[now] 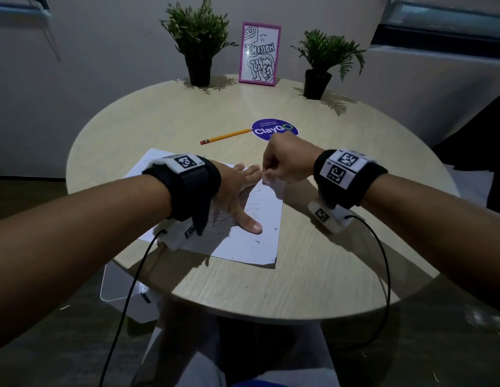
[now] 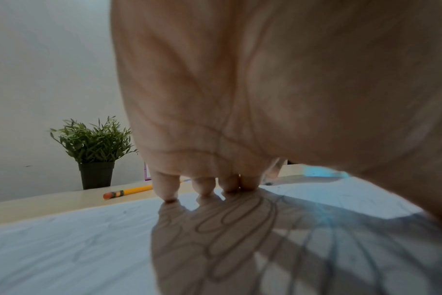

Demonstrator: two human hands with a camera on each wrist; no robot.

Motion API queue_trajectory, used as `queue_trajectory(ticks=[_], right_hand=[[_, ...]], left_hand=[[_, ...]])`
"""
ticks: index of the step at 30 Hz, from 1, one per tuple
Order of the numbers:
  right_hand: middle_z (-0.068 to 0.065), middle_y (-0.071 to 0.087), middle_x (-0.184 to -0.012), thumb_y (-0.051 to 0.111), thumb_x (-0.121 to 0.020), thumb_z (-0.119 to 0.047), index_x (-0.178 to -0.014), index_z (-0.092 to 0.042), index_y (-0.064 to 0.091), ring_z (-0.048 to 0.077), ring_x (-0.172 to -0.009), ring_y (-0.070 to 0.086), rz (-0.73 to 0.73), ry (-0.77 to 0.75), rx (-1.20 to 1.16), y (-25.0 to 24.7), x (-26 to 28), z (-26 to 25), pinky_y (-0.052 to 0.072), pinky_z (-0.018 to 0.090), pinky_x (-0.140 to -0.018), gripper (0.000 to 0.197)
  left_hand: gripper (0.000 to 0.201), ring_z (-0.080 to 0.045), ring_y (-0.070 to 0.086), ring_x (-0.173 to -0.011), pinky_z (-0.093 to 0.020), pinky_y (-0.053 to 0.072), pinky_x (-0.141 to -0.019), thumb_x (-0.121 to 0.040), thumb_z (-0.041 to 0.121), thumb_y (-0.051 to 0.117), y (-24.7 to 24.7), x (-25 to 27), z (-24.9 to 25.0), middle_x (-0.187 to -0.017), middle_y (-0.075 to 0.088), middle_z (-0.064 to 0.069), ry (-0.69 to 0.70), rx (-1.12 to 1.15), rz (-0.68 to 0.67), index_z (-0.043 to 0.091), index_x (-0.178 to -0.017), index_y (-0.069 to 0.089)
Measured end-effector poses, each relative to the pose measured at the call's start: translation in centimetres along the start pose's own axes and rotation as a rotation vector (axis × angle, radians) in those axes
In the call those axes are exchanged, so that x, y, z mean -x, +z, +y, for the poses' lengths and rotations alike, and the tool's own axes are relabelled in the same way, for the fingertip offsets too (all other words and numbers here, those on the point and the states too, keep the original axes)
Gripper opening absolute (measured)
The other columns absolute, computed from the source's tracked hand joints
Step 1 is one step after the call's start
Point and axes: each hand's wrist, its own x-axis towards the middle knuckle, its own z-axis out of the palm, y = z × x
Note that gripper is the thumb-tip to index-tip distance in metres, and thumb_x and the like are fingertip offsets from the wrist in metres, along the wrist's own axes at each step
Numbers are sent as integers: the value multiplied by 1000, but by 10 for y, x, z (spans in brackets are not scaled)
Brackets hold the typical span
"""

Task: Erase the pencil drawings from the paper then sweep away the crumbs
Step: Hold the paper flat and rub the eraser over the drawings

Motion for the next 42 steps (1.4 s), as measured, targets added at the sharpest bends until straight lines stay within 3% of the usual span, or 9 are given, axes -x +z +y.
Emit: queue_trajectory(ticks=[6,12,18,20,23,29,34,39,42], right_hand=[[-2,73,-75,81,-82,-30,-85,-18,80,6,-65,61,-142,-169,16,-2,16,-19,49,25,-59,12],[2,76,-79,81,-81,-24,-88,-15,81,16,-75,68,-36,-60,54,-4,4,-2,59,39,-71,12],[-4,74,-73,82,-79,-27,-84,-20,81,7,-65,61,-154,-163,34,-7,17,-12,46,23,-59,9],[-2,76,-76,82,-79,-27,-86,-17,81,10,-69,66,-98,-86,39,-10,9,-3,53,27,-65,12],[1,76,-76,82,-80,-24,-86,-15,81,17,-73,70,-79,-46,49,-9,5,-2,59,37,-69,10],[-3,74,-74,83,-79,-30,-85,-19,81,10,-69,66,-185,-154,39,-9,19,-21,52,26,-62,12],[-1,75,-77,83,-78,-28,-86,-18,81,15,-74,67,-60,-5,87,-10,2,-6,60,41,-72,13],[-5,74,-74,84,-78,-30,-82,-20,81,8,-69,64,-208,-186,27,-6,27,-36,51,25,-62,12],[-4,71,-65,84,-76,-30,-79,-18,82,6,-58,58,-158,-147,1,-8,18,-26,45,22,-55,12]], left_hand=[[127,-20,-15,-152,-58,10,-121,-64,82,66,1,-4,-3,-165,-13,11,39,25,4,40,-155,-12],[140,-18,-14,-152,-56,12,-122,-59,87,64,2,-9,-3,-164,-20,11,-12,-8,-6,32,-154,-23],[140,-21,-13,-153,-57,11,-121,-58,88,64,1,-10,-3,-164,-20,10,-3,-6,-6,32,-155,-20],[147,-19,-13,-153,-56,13,-121,-49,91,60,1,-11,-3,-164,-20,10,-16,-14,-16,30,-154,-22],[142,-19,-13,-153,-56,12,-122,-54,89,62,0,-9,-2,-164,-20,10,-22,-22,-18,31,-154,-22],[131,-20,-14,-152,-56,11,-122,-65,83,64,0,-5,1,-165,-18,9,-4,-15,-4,34,-156,-16],[137,-17,-15,-152,-56,12,-122,-62,86,63,1,-6,0,-163,-21,12,-13,-37,-4,31,-154,-22],[102,-27,1,-153,-55,18,-120,-75,79,58,-4,1,7,-166,-4,2,41,-51,-27,33,-156,18],[119,-23,-7,-153,-58,18,-119,-67,84,61,0,-2,1,-166,-11,8,38,-40,-3,36,-157,-1]])
